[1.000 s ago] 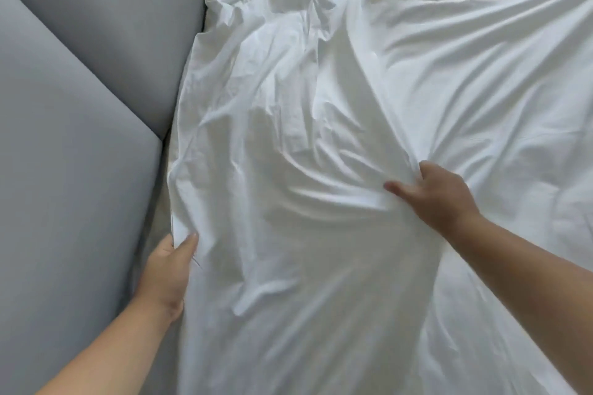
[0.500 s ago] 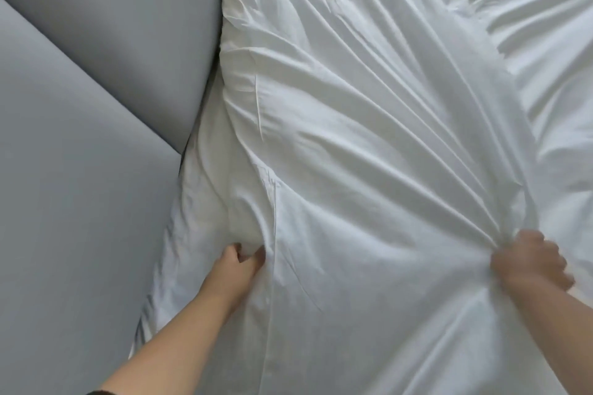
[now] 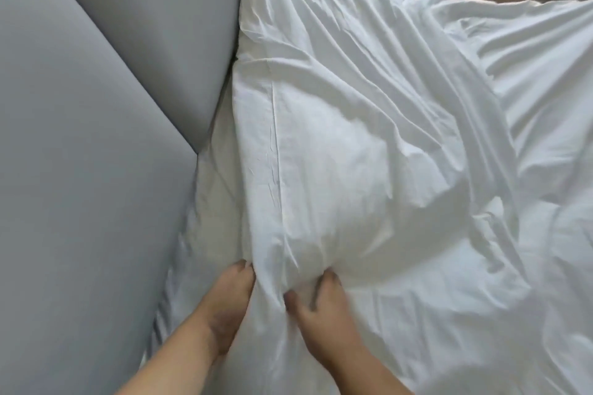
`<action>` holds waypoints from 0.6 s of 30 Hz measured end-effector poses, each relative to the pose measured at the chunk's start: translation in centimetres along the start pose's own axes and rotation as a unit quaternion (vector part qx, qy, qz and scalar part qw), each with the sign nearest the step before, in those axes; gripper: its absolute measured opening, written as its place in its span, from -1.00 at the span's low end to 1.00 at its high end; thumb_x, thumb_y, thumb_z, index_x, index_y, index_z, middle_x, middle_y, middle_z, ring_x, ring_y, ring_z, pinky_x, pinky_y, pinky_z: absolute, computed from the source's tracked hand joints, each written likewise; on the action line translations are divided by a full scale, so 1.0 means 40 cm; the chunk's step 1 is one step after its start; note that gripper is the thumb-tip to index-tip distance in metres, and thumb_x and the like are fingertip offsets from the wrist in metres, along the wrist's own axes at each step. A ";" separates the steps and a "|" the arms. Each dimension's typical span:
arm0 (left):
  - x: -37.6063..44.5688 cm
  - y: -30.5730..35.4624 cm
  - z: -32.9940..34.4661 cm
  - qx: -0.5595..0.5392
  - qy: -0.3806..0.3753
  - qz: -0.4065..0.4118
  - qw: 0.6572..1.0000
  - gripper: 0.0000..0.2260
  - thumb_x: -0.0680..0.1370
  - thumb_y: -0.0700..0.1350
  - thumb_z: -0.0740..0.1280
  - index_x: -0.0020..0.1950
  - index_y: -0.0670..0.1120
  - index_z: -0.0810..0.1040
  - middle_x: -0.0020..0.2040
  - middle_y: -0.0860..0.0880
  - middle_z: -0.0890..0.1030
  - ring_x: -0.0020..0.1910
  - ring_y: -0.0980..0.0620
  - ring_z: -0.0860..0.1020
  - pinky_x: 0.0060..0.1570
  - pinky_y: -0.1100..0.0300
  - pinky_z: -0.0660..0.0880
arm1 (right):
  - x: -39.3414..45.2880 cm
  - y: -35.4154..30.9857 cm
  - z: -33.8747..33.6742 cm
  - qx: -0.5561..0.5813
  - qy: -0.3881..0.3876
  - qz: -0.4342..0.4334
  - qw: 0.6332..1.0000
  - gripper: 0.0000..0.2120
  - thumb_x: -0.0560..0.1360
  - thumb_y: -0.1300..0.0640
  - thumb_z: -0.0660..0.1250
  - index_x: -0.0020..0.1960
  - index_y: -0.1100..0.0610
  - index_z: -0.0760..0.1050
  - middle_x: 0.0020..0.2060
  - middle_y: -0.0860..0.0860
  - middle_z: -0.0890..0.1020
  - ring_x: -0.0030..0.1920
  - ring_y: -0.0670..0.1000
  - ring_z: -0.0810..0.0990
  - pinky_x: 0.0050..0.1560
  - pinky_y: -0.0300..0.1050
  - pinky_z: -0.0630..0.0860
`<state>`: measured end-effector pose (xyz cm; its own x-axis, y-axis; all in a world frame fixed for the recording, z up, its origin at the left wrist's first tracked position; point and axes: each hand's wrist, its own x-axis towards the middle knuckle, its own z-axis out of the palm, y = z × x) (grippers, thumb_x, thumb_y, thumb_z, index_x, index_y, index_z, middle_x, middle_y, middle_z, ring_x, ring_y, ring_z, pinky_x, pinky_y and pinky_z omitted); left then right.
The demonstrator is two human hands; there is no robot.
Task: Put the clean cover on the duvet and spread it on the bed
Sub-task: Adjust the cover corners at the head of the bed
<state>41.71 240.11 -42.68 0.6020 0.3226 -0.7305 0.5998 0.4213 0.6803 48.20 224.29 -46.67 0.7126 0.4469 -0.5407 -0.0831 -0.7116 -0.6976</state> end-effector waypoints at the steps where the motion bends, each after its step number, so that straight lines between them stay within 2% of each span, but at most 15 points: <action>1: -0.047 0.017 -0.022 -0.023 -0.001 0.014 1.000 -0.76 0.54 -0.13 0.39 0.06 -0.30 0.66 -0.03 -0.28 0.70 0.02 -0.30 0.66 0.00 -0.06 0.65 | -0.015 -0.025 -0.009 0.018 0.053 -0.051 0.997 -0.08 0.45 -0.39 0.30 0.60 0.13 0.15 0.51 0.01 0.29 0.55 0.02 0.22 0.53 -0.03 0.18; 2: -0.097 0.033 -0.037 -0.043 -0.001 0.026 0.999 -0.68 0.42 -0.04 0.48 0.05 -0.24 0.68 -0.02 -0.25 0.71 0.06 -0.27 0.67 0.05 -0.10 0.64 | -0.039 -0.043 -0.014 0.034 0.124 -0.105 0.986 -0.05 0.45 -0.46 0.23 0.60 0.15 0.16 0.53 0.03 0.27 0.57 0.01 0.19 0.55 -0.06 0.14; 3: -0.147 0.045 -0.052 -0.064 -0.005 0.044 0.997 -0.67 0.29 0.01 0.53 -0.03 -0.15 0.74 -0.06 -0.15 0.74 0.04 -0.13 0.70 0.04 -0.01 0.65 | -0.070 -0.052 -0.011 0.043 0.201 -0.150 0.967 -0.06 0.48 -0.49 0.16 0.60 0.16 0.17 0.55 0.04 0.25 0.58 -0.01 0.16 0.57 -0.12 0.10; 4: -0.181 0.054 -0.068 -0.081 -0.016 0.051 0.995 -0.77 0.22 -0.03 0.58 -0.16 -0.04 0.78 -0.11 -0.04 0.75 -0.04 0.04 0.72 -0.06 0.17 0.66 | -0.098 -0.047 -0.006 0.039 0.259 -0.173 0.949 -0.11 0.51 -0.48 0.12 0.60 0.13 0.18 0.55 0.02 0.24 0.59 -0.04 0.15 0.56 -0.21 0.07; 5: -0.194 0.047 -0.074 -0.103 -0.034 0.034 0.994 -0.88 0.25 -0.11 0.57 -0.23 0.00 0.78 -0.15 0.00 0.75 -0.11 0.12 0.72 -0.12 0.26 0.64 | -0.118 -0.036 0.001 0.027 0.281 -0.175 0.943 -0.15 0.52 -0.45 0.13 0.60 0.10 0.18 0.55 -0.01 0.24 0.58 -0.07 0.16 0.54 -0.27 0.06; 6: -0.185 0.029 -0.086 -0.120 -0.039 -0.005 0.992 -0.90 0.35 -0.17 0.49 -0.17 -0.08 0.78 -0.13 -0.06 0.75 -0.09 0.07 0.72 -0.07 0.23 0.63 | -0.124 -0.018 0.006 -0.001 0.251 -0.157 0.955 -0.16 0.51 -0.43 0.15 0.61 0.06 0.16 0.56 -0.01 0.23 0.57 -0.07 0.16 0.53 -0.30 0.04; 7: -0.156 -0.002 -0.094 -0.110 -0.019 -0.053 0.992 -0.82 0.50 -0.18 0.38 -0.03 -0.21 0.75 -0.08 -0.15 0.74 -0.04 -0.06 0.72 0.03 0.14 0.61 | -0.120 0.005 0.009 -0.075 0.170 -0.112 0.976 -0.16 0.50 -0.40 0.17 0.63 0.01 0.11 0.60 0.00 0.18 0.59 -0.06 0.12 0.54 -0.28 0.00; 8: -0.117 -0.036 -0.111 -0.037 0.028 -0.080 0.996 -0.79 0.60 -0.19 0.30 0.08 -0.28 0.67 -0.03 -0.21 0.71 -0.01 -0.14 0.69 0.05 0.13 0.56 | -0.111 0.032 0.017 -0.189 0.053 -0.049 0.979 -0.16 0.49 -0.37 0.18 0.65 -0.05 0.03 0.63 0.01 0.08 0.61 -0.04 0.06 0.56 -0.17 -0.06; 9: -0.066 -0.070 -0.131 0.075 0.092 -0.107 0.987 -0.77 0.65 -0.14 0.27 0.14 -0.28 0.60 0.03 -0.22 0.69 0.04 -0.14 0.65 0.03 0.18 0.51 | -0.102 0.057 0.027 -0.279 -0.076 0.010 0.957 -0.19 0.51 -0.33 0.19 0.65 -0.10 -0.01 0.64 0.00 0.01 0.62 -0.02 0.00 0.58 0.00 -0.10; 10: -0.020 -0.100 -0.141 0.199 0.138 -0.121 0.963 -0.71 0.66 -0.07 0.27 0.22 -0.27 0.56 0.15 -0.23 0.65 0.14 -0.15 0.61 0.03 0.19 0.47 | -0.092 0.074 0.034 -0.332 -0.176 0.047 0.925 -0.22 0.53 -0.29 0.20 0.64 -0.11 0.00 0.64 0.00 0.01 0.63 0.01 0.01 0.57 0.16 -0.11; 11: 0.020 -0.123 -0.149 0.300 0.156 -0.124 0.933 -0.65 0.65 0.00 0.28 0.28 -0.25 0.53 0.25 -0.25 0.60 0.24 -0.17 0.57 0.07 0.16 0.44 | -0.080 0.087 0.037 -0.351 -0.234 0.064 0.905 -0.27 0.54 -0.28 0.20 0.62 -0.11 0.06 0.62 0.01 0.10 0.61 0.03 0.07 0.55 0.25 -0.09; 12: 0.054 -0.137 -0.151 0.368 0.145 -0.134 0.909 -0.61 0.63 0.04 0.28 0.31 -0.22 0.49 0.31 -0.26 0.56 0.29 -0.18 0.54 0.09 0.15 0.42 | -0.066 0.093 0.035 -0.350 -0.254 0.073 0.899 -0.34 0.54 -0.29 0.19 0.58 -0.11 0.14 0.58 0.04 0.21 0.58 0.05 0.17 0.54 0.27 -0.04; 14: 0.110 -0.153 -0.159 0.405 0.136 -0.147 0.892 -0.59 0.59 0.03 0.31 0.34 -0.19 0.43 0.34 -0.24 0.54 0.30 -0.20 0.52 0.07 0.12 0.40 | -0.035 0.100 0.019 -0.345 -0.241 0.082 0.904 -0.41 0.56 -0.31 0.15 0.53 -0.12 0.25 0.49 0.05 0.38 0.51 0.08 0.34 0.52 0.16 0.12; 16: 0.147 -0.129 -0.163 0.389 0.168 -0.105 0.900 -0.66 0.56 -0.05 0.29 0.29 -0.17 0.47 0.28 -0.23 0.55 0.24 -0.23 0.52 0.10 0.08 0.43 | 0.002 0.096 -0.010 -0.329 -0.185 0.066 0.924 -0.46 0.59 -0.26 0.16 0.52 -0.12 0.28 0.45 0.01 0.45 0.44 0.07 0.42 0.45 0.01 0.29; 18: 0.185 -0.094 -0.169 0.337 0.220 -0.043 0.914 -0.76 0.54 -0.04 0.27 0.17 -0.09 0.51 0.20 -0.19 0.58 0.13 -0.19 0.52 0.06 0.05 0.42 | 0.038 0.095 -0.040 -0.294 -0.088 0.036 0.951 -0.51 0.61 -0.16 0.18 0.51 -0.09 0.31 0.41 -0.04 0.46 0.40 0.02 0.45 0.37 -0.04 0.36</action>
<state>40.34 246.65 -51.07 0.3550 0.6857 -0.6355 0.9133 -0.1092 0.3924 50.10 221.39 -49.40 0.5878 0.4330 -0.6834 0.3134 -0.9006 -0.3010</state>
